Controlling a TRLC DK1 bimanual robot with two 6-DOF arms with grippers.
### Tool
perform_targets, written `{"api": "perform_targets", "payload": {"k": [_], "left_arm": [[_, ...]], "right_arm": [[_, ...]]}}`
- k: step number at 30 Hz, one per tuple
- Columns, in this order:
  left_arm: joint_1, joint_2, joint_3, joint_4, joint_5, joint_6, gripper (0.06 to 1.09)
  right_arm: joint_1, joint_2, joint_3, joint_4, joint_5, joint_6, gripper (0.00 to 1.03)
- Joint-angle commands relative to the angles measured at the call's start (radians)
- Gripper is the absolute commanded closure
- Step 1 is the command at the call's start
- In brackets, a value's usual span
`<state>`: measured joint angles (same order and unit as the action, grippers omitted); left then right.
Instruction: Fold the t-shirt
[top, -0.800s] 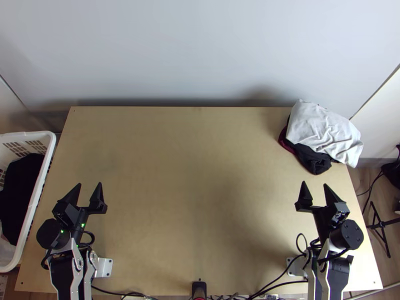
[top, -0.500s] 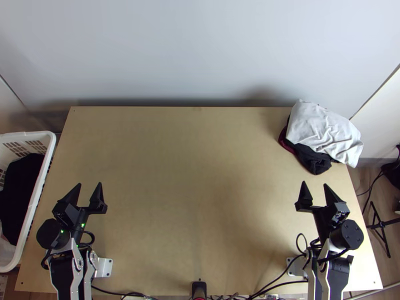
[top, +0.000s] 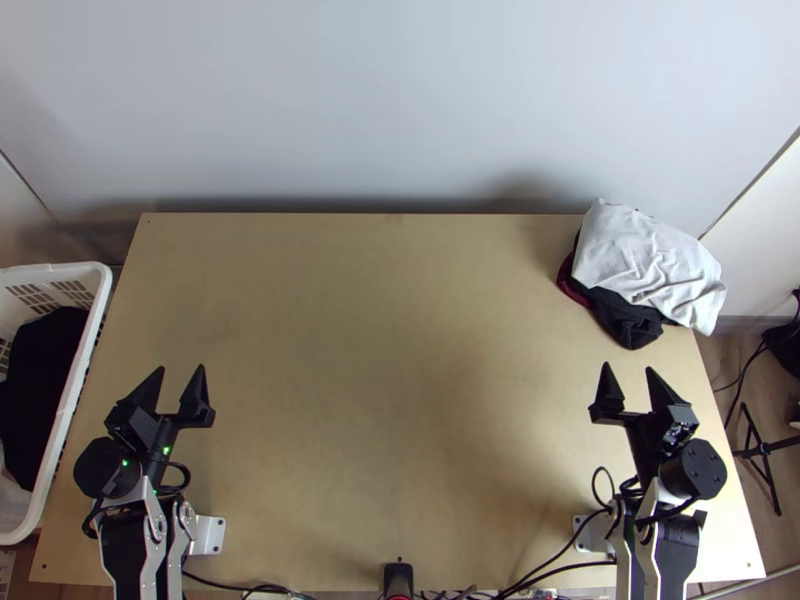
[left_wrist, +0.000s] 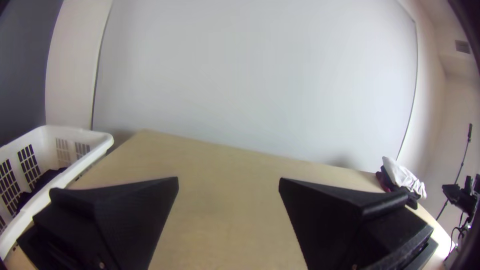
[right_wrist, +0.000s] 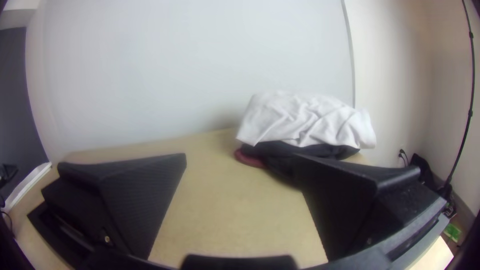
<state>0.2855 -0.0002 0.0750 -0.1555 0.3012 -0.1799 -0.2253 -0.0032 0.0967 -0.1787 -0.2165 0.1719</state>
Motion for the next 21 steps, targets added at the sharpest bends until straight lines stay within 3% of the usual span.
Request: {"api": "perform_targets", "payload": {"k": [1,12,17,21], "left_arm": [[-0.037,0.000,0.000,-0.003,-0.001,-0.027,0.11],[-0.051,0.000,0.000,-0.003,-0.020,-0.026,0.11],[-0.062,0.002,0.000,-0.004,-0.036,0.042,0.11],[-0.080,0.003,0.000,-0.010,-0.047,0.108,0.11]], "right_arm": [[0.011,0.000,0.000,-0.001,0.000,0.001,0.05],[-0.016,-0.001,0.000,0.002,0.002,-0.005,0.05],[-0.112,-0.001,0.000,0.001,0.002,0.001,0.05],[-0.118,-0.001,0.000,0.001,0.003,-0.026,0.05]]}}
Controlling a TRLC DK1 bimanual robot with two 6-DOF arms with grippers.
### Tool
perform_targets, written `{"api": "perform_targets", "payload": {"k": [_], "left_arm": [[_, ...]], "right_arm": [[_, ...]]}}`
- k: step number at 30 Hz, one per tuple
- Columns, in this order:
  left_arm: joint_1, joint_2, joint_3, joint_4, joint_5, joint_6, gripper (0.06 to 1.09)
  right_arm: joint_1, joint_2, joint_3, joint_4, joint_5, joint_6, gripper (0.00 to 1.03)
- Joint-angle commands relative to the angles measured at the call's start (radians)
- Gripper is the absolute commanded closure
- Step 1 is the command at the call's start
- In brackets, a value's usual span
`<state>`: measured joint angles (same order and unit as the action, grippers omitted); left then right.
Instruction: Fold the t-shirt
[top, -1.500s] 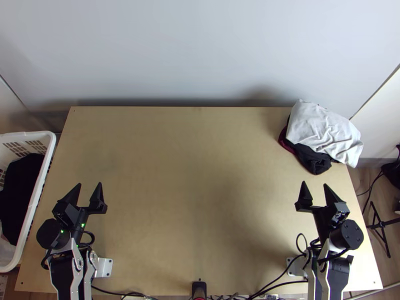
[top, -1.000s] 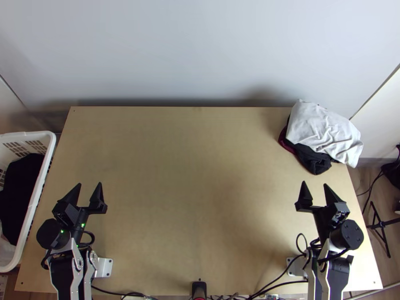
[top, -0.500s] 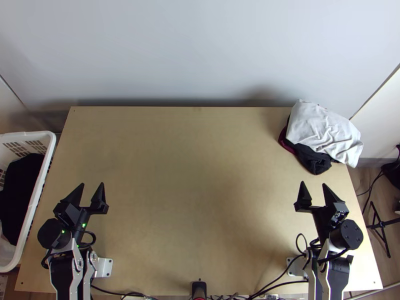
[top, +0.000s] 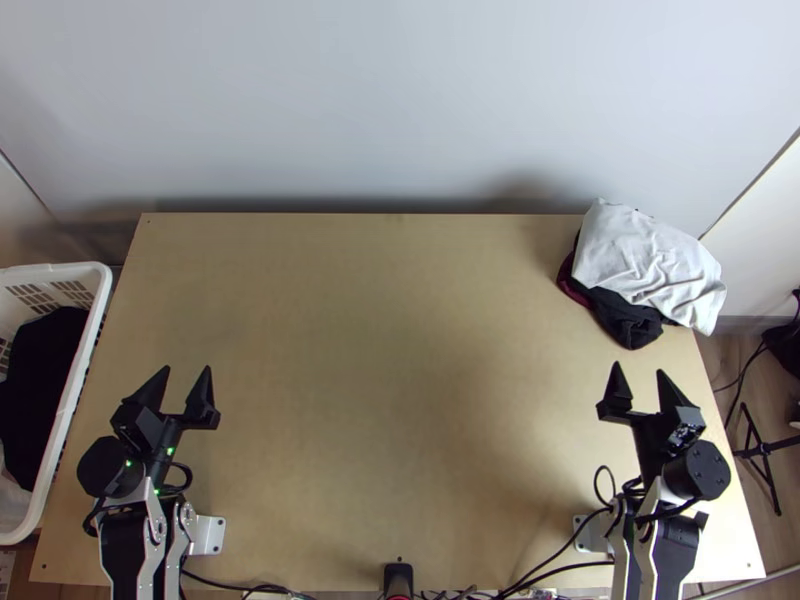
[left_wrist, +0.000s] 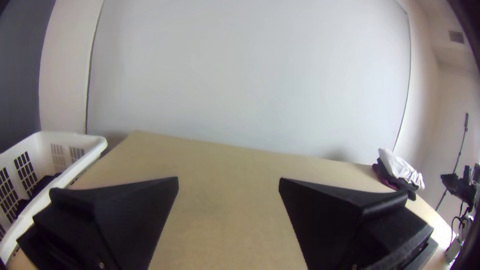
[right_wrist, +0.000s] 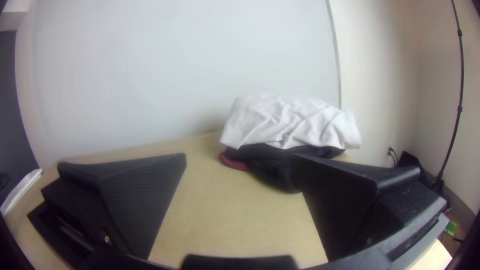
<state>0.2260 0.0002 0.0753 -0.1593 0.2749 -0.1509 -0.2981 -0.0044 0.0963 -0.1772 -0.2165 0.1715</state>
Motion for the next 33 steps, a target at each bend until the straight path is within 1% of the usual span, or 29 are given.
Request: {"api": "perform_targets", "payload": {"k": [1,6,10,14,16,21,23,28,33], "left_arm": [[-0.031,0.003,0.000,-0.014,-0.026,0.106,0.11],[-0.053,0.000,0.001,-0.028,-0.039,0.200,0.11],[-0.073,-0.002,0.003,-0.029,-0.037,0.232,0.11],[-0.102,0.000,0.003,-0.028,-0.039,0.252,0.11],[-0.093,-0.002,0.003,-0.032,-0.051,0.226,0.11],[-0.080,0.014,0.001,-0.031,-0.054,0.209,0.11],[-0.079,0.038,0.001,-0.032,-0.054,0.209,0.11],[-0.076,0.007,0.001,-0.040,-0.060,0.226,0.11],[-0.071,0.046,0.001,-0.042,-0.071,0.209,0.11]], "right_arm": [[-0.045,0.000,0.000,-0.001,0.003,-0.046,0.05],[-0.045,0.000,0.000,-0.010,0.068,-0.078,0.05],[-0.035,0.000,0.000,-0.013,0.069,-0.144,0.05],[-0.039,0.000,0.000,-0.015,0.071,-0.152,0.05],[-0.036,0.000,0.000,-0.018,0.071,-0.152,0.05],[-0.038,0.000,0.000,-0.019,0.074,-0.155,0.05],[-0.035,0.001,-0.001,-0.025,0.075,-0.158,0.05],[-0.024,0.004,-0.001,-0.028,0.078,-0.156,0.05],[-0.010,0.004,-0.001,-0.028,0.091,-0.155,0.05]]}}
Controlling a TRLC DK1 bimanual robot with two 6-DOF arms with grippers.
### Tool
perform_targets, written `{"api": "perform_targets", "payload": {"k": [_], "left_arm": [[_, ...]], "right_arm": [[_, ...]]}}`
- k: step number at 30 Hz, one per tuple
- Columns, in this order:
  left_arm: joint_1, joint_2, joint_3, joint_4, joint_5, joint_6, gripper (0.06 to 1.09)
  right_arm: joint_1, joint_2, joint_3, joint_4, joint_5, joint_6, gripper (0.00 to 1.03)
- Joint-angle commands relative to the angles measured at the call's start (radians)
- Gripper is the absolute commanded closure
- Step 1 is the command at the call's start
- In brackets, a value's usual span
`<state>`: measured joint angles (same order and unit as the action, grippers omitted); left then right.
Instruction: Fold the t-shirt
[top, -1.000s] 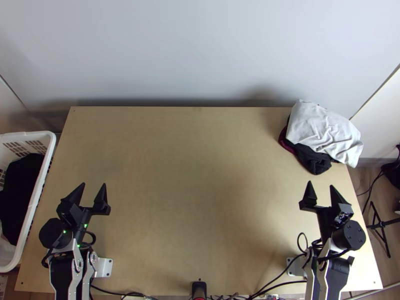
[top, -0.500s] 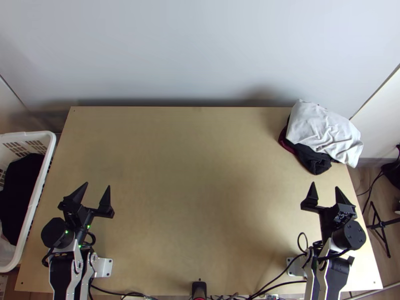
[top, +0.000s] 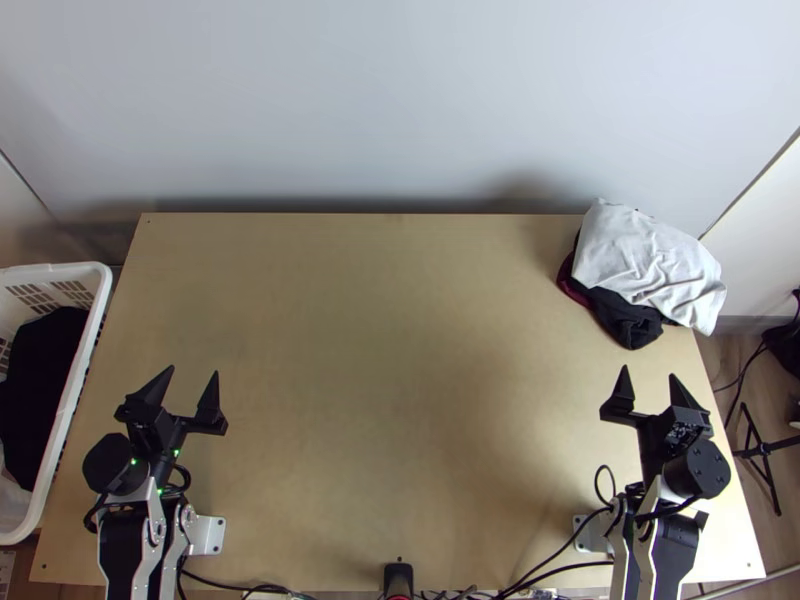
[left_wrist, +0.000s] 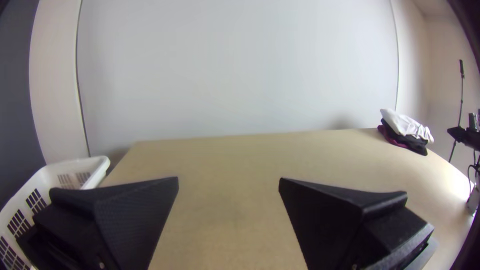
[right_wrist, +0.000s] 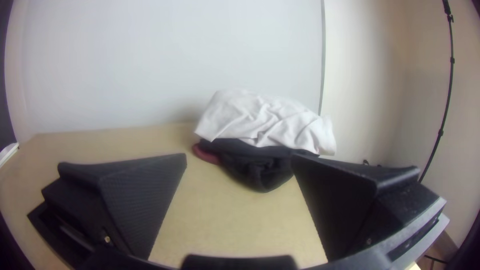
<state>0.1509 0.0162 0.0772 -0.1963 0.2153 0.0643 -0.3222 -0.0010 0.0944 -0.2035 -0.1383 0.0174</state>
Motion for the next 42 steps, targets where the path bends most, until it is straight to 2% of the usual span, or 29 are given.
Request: {"api": "perform_targets", "payload": {"k": [1,11,13,20,26,34,42], "left_arm": [[0.004,0.031,-0.001,-0.005,-0.013,-0.012,0.11],[-0.016,0.042,0.006,0.041,-0.024,-0.031,0.11],[0.003,0.050,0.013,0.051,-0.025,-0.031,0.11],[0.049,0.260,0.136,0.083,-0.024,-0.109,0.11],[0.016,0.315,0.213,0.043,-0.024,-0.161,0.11],[0.003,0.534,0.328,0.070,-0.024,-0.235,0.11],[-0.001,0.832,0.598,0.029,-0.034,-0.236,0.11]], "right_arm": [[0.014,0.001,-0.001,-0.004,0.022,0.000,0.05],[0.060,-0.004,0.013,0.049,0.029,-0.062,0.05],[0.080,-0.004,0.027,0.052,0.029,-0.073,0.10],[0.178,0.030,0.107,0.036,0.036,-0.074,0.10],[0.224,0.265,0.251,0.049,0.036,-0.094,0.09],[0.301,0.616,0.485,0.073,0.057,-0.080,0.09],[0.350,0.932,0.758,0.111,0.101,-0.116,0.10]]}}
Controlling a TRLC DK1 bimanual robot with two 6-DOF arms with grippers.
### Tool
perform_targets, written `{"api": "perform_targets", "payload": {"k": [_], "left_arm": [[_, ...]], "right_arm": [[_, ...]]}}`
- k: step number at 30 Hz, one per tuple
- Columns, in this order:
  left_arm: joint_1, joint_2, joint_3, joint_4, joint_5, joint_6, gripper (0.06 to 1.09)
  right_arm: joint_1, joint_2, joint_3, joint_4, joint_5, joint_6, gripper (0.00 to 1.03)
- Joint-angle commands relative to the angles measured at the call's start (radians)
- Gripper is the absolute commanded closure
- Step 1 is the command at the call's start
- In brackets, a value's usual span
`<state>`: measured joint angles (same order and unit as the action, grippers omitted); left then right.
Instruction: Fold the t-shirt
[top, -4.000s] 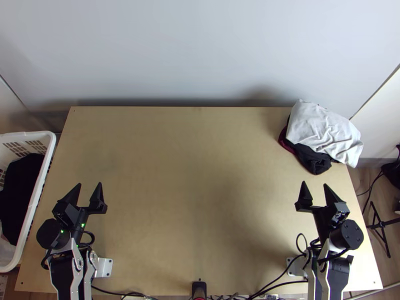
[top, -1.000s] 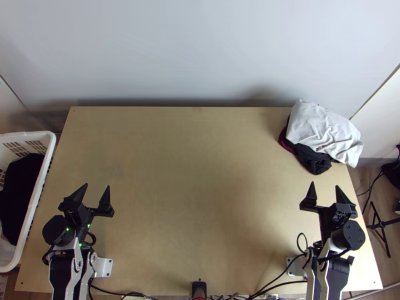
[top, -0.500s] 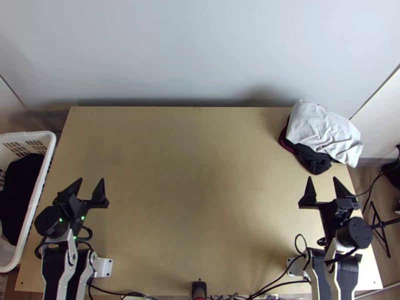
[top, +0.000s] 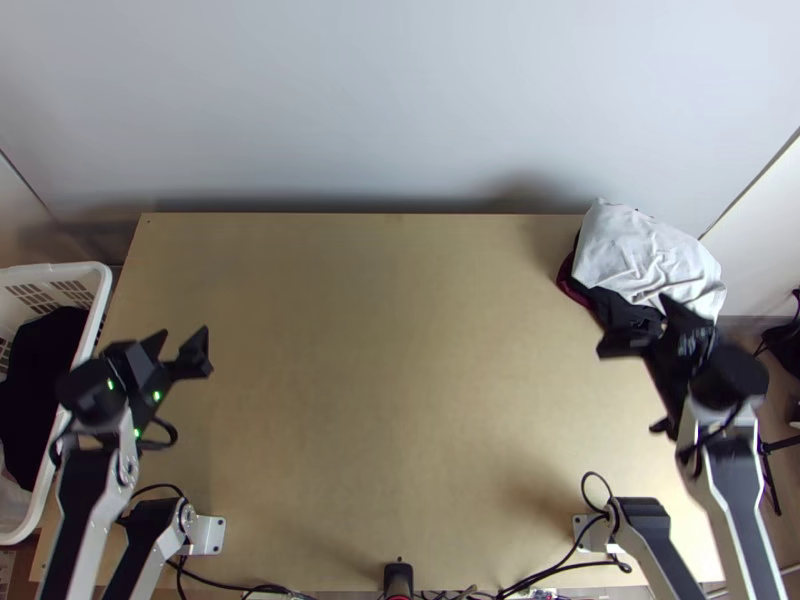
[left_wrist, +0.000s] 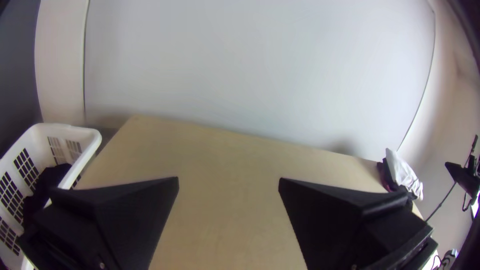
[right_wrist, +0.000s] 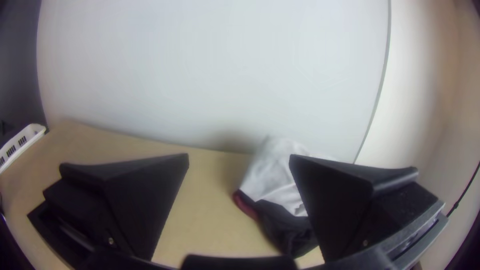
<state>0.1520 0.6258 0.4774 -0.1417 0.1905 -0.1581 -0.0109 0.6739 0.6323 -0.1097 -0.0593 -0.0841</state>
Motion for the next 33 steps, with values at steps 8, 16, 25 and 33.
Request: {"api": "perform_targets", "payload": {"k": [8,16,25,33], "left_arm": [[-0.009,0.522,0.535,-0.119,-0.052,-0.008,0.11],[-0.048,0.759,0.748,-0.144,-0.149,-0.017,0.11],[-0.040,0.864,0.843,-0.127,-0.158,-0.029,0.11],[0.003,0.861,0.853,-0.124,-0.183,0.009,0.11]], "right_arm": [[0.160,0.513,0.472,-0.022,0.082,-0.006,0.10],[0.196,0.757,0.587,-0.030,0.111,0.032,0.10],[0.183,0.857,0.586,-0.002,0.148,0.078,0.09],[0.186,0.849,0.567,0.015,0.147,0.101,0.09]]}}
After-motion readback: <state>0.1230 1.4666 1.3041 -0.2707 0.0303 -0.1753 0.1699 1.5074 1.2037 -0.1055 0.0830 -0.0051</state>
